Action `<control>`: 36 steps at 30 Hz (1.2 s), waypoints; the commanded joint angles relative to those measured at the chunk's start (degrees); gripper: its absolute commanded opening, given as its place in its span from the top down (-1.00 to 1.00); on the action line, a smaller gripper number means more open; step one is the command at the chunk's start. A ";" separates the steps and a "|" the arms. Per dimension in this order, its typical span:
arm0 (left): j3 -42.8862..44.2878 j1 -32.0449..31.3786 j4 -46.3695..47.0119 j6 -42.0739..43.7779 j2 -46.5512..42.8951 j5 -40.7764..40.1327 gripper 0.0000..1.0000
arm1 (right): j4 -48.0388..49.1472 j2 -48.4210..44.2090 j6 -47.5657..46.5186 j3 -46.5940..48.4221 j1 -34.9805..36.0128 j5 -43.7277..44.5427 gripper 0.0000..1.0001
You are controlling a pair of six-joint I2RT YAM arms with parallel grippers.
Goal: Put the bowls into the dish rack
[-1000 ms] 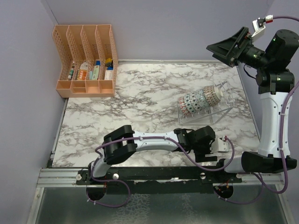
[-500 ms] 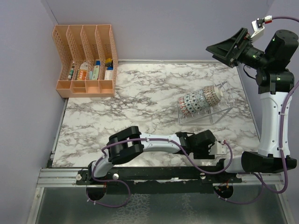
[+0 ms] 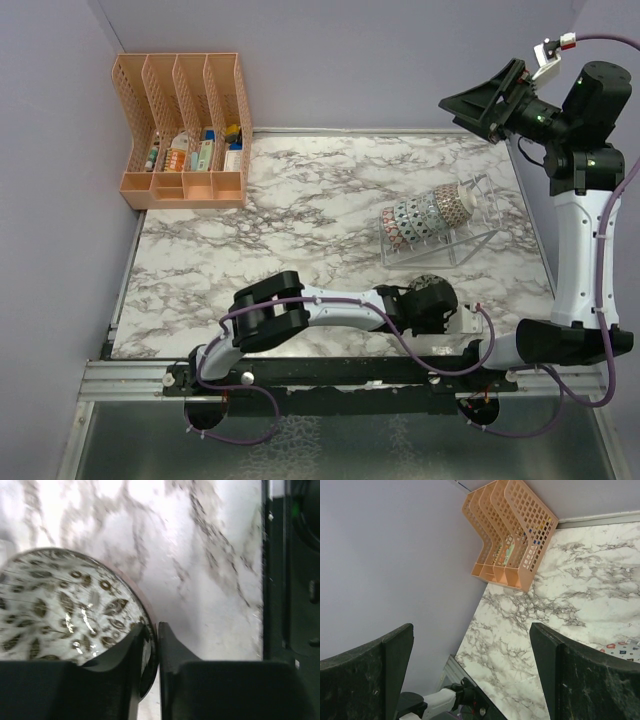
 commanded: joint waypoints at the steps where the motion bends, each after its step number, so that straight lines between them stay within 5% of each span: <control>1: -2.18 -0.39 -3.83 -2.23 -4.00 1.34 1.00 | -1.19 0.40 -1.18 2.26 -0.37 1.22 -0.99; 8: -2.53 0.52 -8.64 -6.24 -13.95 5.51 1.00 | -0.11 0.39 0.09 2.44 -0.69 2.05 -0.99; 19: 0.06 14.31 -0.90 -31.63 -27.32 27.94 1.00 | 13.14 -0.07 10.83 2.44 -0.89 -1.51 -1.00; 27: -0.67 24.79 29.83 -64.58 -25.59 43.32 1.00 | 19.04 1.27 14.90 6.12 -0.89 -3.38 -1.00; 36: 5.44 28.35 70.31 -108.72 -11.83 39.47 1.00 | 20.94 1.02 16.26 5.45 -0.96 -4.75 -1.00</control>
